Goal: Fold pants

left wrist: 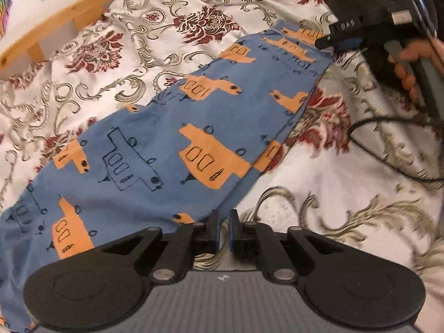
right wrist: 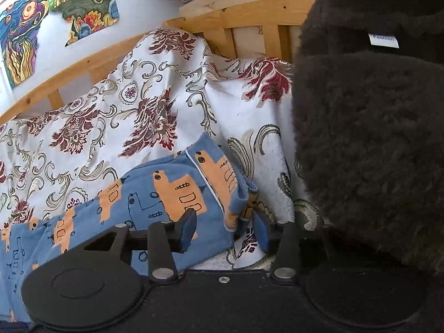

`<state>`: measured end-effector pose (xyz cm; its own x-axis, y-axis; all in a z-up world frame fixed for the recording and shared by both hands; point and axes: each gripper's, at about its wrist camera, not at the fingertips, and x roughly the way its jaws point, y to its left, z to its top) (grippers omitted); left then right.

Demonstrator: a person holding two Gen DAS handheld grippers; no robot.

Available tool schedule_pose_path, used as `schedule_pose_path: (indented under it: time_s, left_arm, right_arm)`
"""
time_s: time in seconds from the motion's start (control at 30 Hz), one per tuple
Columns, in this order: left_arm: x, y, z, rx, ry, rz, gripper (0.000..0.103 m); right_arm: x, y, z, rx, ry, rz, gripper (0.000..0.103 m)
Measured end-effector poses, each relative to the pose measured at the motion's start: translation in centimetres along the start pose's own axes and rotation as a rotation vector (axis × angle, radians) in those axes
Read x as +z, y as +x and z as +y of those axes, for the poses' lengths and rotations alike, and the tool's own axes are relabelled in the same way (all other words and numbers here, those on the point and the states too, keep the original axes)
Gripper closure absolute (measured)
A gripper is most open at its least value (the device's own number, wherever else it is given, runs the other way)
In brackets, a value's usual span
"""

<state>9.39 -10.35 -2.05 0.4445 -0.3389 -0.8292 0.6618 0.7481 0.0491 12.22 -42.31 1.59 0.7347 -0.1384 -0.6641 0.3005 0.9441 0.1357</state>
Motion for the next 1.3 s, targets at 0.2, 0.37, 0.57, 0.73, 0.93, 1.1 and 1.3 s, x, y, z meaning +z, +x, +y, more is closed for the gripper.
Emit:
schedule_pose_path:
  time_s: [0.2, 0.37, 0.57, 0.73, 0.93, 1.1, 1.3]
  left_arm:
    - [3.9, -1.5, 0.3, -0.080, 0.014, -0.022, 0.060]
    - [11.4, -0.9, 0.8, -0.139, 0.032, -0.090, 0.041]
    - [21.9, 5.1, -0.6, -0.238, 0.105, -0.121, 0.040]
    - [27.3, 11.5, -1.7, -0.356, 0.140, -0.099, 0.040]
    - [29.5, 18.4, -2.7, -0.435, 0.112, 0.025, 0.055]
    - [29.5, 19.3, -2.2, -0.472, 0.070, 0.034, 0.085]
    - [29.0, 17.4, -3.7, -0.416, 0.104, -0.086, 0.085]
  right_arm:
    - [0.2, -0.2, -0.6, 0.018, 0.016, -0.007, 0.051]
    - [0.1, 0.0, -1.8, 0.040, 0.121, -0.041, 0.051]
    - [-0.2, 0.4, -2.0, 0.052, 0.157, -0.076, 0.051]
    - [-0.3, 1.0, -2.3, 0.073, 0.180, -0.074, 0.055]
    - [-0.3, 2.0, -2.7, 0.031, 0.191, -0.077, 0.080]
    - [-0.2, 1.8, -2.6, 0.002, 0.182, -0.101, 0.091]
    - [-0.2, 1.0, -0.6, -0.094, 0.006, -0.174, 0.091]
